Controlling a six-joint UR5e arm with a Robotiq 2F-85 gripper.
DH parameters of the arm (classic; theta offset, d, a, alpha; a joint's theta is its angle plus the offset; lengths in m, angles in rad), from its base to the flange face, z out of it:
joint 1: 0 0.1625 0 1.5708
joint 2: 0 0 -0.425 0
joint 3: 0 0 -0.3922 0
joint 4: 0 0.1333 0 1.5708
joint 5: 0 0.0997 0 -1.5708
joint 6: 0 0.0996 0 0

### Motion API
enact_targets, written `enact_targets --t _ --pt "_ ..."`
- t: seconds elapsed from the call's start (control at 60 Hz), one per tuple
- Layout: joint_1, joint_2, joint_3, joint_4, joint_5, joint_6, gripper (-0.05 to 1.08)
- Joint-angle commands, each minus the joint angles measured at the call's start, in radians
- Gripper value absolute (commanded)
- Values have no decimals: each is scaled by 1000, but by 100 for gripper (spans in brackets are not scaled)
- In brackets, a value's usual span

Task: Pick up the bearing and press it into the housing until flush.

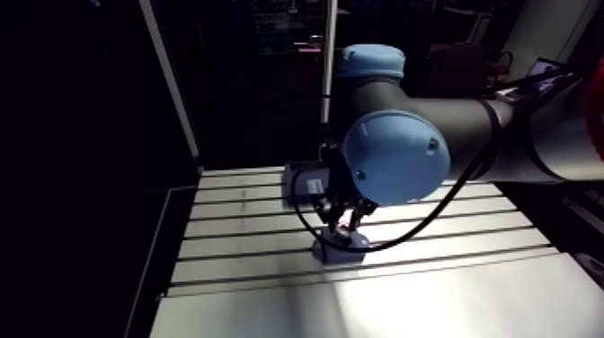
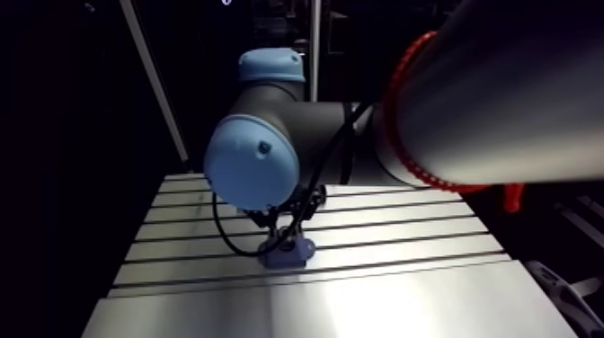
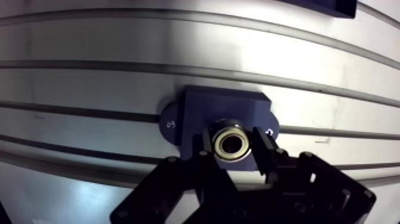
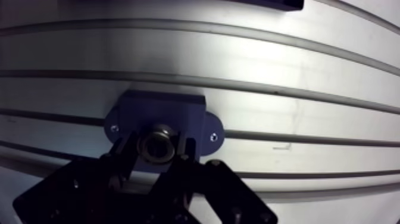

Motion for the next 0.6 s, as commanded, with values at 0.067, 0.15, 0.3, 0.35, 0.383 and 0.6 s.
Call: enact_targets --t 0.067,0.15,0.3,0.35,0.383,0.6 --pt "-2 7 9 0 -1 -15 77" --pt "-6 9 10 0 -1 -17 77" --pt "-7 9 13 0 -1 -17 77" --pt "-7 9 13 0 -1 -17 77" --pt "-7 9 13 0 -1 -18 77" --pt "-7 9 15 -1 0 -18 77"
